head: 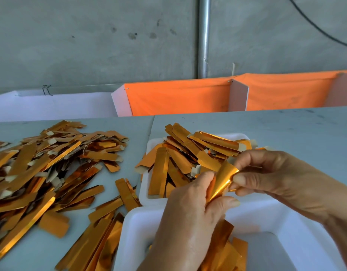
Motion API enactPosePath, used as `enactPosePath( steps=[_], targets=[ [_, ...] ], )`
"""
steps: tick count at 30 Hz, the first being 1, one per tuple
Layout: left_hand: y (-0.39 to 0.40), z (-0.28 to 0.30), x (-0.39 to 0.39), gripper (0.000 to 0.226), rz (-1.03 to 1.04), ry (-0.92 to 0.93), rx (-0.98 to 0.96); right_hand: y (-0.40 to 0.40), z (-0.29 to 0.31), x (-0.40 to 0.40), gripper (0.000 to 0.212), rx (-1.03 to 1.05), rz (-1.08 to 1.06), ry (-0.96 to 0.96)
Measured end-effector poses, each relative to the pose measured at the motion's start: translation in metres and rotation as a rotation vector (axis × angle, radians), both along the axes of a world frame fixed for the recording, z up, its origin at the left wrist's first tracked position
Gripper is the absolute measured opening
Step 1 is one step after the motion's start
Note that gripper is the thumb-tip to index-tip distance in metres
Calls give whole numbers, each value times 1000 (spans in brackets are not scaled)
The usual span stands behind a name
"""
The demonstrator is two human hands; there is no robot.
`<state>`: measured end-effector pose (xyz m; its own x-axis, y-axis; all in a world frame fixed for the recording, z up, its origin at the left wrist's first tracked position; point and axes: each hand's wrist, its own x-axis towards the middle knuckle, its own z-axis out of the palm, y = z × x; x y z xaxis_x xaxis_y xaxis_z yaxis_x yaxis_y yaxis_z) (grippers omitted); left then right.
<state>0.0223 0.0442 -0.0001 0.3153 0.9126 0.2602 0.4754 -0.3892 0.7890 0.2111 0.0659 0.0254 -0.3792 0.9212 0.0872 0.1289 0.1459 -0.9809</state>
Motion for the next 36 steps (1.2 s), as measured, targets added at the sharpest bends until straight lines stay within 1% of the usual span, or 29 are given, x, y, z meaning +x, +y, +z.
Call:
enactPosePath(
  steps=[3,6,9,11,13,15,18,20,24,31,34,36],
  targets=[
    [1,-3,0,54,5,-18,-4,0,0,1,15,15,8,-7],
    [-1,-4,2,60,-10,-73,16,0,1,2,19,37,9,9],
    [-1,-4,2,50,-16,-96,35,-1,2,4,37,29,35,54],
    [1,-4,2,42,-31,-82,52,-1,3,4,40,17,43,63],
    [3,-4,0,43,-15,-37,75,-2,2,3,40,8,36,59],
    [2,-3,0,46,7,-6,102,-2,2,2,34,11,14,65],
    [0,-1,2,50,4,-37,91,-1,3,-2,10,47,-48,87],
    [0,-1,3,60,10,-42,99,-1,3,-5,3,79,-81,97],
    [-1,-2,4,69,23,41,180,-2,2,-12,2,142,-113,100],
    [0,-2,3,67,57,75,210,-3,2,-12,14,190,-77,42],
    [1,-2,3,67,61,133,215,-3,1,-14,9,205,-87,-3],
    [2,-3,3,62,51,153,228,-3,2,-14,7,203,-80,-34]
  ],
)
